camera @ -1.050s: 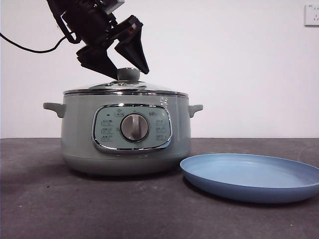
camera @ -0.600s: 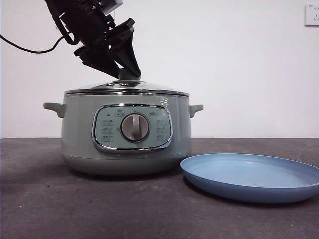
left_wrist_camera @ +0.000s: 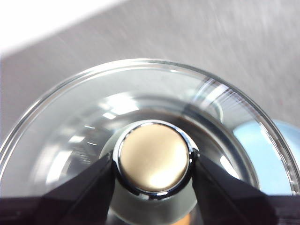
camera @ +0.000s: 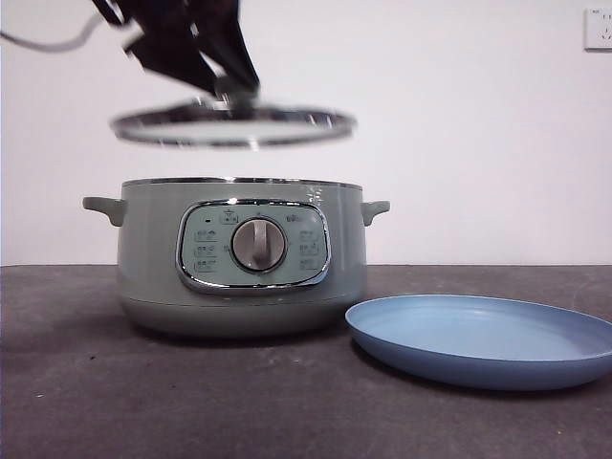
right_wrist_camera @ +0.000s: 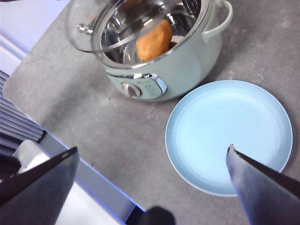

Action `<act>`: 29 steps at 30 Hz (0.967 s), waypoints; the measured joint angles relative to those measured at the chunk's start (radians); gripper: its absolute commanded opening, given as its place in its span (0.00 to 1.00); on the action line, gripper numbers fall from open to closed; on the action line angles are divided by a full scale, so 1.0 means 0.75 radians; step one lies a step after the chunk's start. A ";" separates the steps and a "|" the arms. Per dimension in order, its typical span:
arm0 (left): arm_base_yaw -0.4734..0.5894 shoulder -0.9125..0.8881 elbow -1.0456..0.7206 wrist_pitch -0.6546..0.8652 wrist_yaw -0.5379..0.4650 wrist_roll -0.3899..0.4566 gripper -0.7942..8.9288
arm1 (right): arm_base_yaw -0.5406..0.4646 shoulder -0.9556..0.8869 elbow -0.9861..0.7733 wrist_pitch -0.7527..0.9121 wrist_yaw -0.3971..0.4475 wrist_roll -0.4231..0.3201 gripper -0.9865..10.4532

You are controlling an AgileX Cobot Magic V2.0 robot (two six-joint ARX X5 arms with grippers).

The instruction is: Take the potato out from the steamer,put the potato on the plate,close the lid

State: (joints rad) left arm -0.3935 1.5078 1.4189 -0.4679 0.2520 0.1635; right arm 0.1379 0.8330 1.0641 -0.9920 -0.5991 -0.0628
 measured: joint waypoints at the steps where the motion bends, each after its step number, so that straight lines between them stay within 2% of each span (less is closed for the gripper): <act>1: 0.012 -0.043 0.000 -0.024 -0.008 0.000 0.07 | 0.002 0.012 0.000 0.028 0.000 0.015 0.63; 6: 0.071 -0.306 0.000 -0.293 -0.055 -0.011 0.07 | 0.118 0.146 0.006 0.244 0.002 0.150 0.63; 10: 0.096 -0.486 0.000 -0.434 -0.102 -0.025 0.07 | 0.256 0.327 0.080 0.333 0.105 0.203 0.63; 19: 0.113 -0.737 0.000 -0.724 -0.226 -0.044 0.07 | 0.527 0.805 0.469 0.362 0.332 0.215 0.63; 29: 0.113 -0.915 0.000 -0.911 -0.267 -0.069 0.07 | 0.682 1.265 0.836 0.384 0.516 0.214 0.63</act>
State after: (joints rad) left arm -0.3084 0.8219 1.4189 -1.1511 0.0517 0.1116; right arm 0.6495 1.7821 1.6909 -0.7044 -0.2119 0.0978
